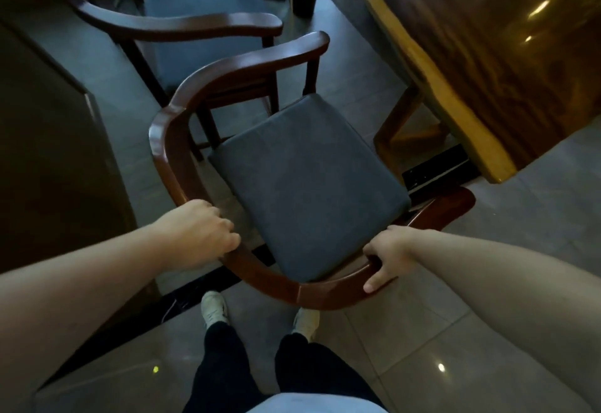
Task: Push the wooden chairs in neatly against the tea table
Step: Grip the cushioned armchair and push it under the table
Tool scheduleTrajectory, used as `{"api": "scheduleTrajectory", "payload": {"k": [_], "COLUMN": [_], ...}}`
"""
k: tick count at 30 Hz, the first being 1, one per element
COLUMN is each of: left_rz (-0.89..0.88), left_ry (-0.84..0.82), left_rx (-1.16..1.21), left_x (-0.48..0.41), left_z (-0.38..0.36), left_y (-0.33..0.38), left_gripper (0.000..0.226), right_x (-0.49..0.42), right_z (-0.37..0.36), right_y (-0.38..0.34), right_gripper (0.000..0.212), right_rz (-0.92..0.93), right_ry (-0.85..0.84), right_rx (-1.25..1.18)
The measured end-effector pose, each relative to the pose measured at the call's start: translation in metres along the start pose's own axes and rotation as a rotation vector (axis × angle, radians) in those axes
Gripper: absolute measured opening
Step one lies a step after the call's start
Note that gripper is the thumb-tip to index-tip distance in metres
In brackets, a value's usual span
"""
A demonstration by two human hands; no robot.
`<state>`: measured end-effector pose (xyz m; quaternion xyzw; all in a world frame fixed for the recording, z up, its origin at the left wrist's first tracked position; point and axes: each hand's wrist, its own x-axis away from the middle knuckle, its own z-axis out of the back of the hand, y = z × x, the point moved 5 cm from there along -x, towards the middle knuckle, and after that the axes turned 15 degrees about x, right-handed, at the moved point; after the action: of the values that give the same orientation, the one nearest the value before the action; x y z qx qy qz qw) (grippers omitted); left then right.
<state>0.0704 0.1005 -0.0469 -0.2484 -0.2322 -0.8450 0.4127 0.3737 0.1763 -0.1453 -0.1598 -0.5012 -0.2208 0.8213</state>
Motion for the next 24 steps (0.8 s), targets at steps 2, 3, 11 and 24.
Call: {"api": "scheduleTrajectory", "payload": {"k": [2,3,11,24], "left_rz": [0.006,0.013,-0.008,0.325], "left_ry": [0.008,0.006,0.079,0.884], "left_rx": [-0.002,0.017,0.048,0.817], "left_x": [-0.002,-0.003,-0.02,0.043], "left_z": [-0.003,-0.002,0.006,0.043], "left_y": [0.002,0.002,0.028,-0.043], "left_gripper": [0.02,0.021,0.021,0.039], "right_x": [-0.002,-0.002,0.014,0.071], "right_z": [-0.002,-0.003,-0.009,0.065], "right_y": [0.003,0.005,0.03,-0.029], "right_gripper": [0.079,0.078,0.086,0.05], "right_rz": [0.007,0.001,-0.079,-0.182], "right_ry": [0.036,0.037,-0.059,0.64], "right_rx": [-0.021,-0.029,-0.086,-0.591]}}
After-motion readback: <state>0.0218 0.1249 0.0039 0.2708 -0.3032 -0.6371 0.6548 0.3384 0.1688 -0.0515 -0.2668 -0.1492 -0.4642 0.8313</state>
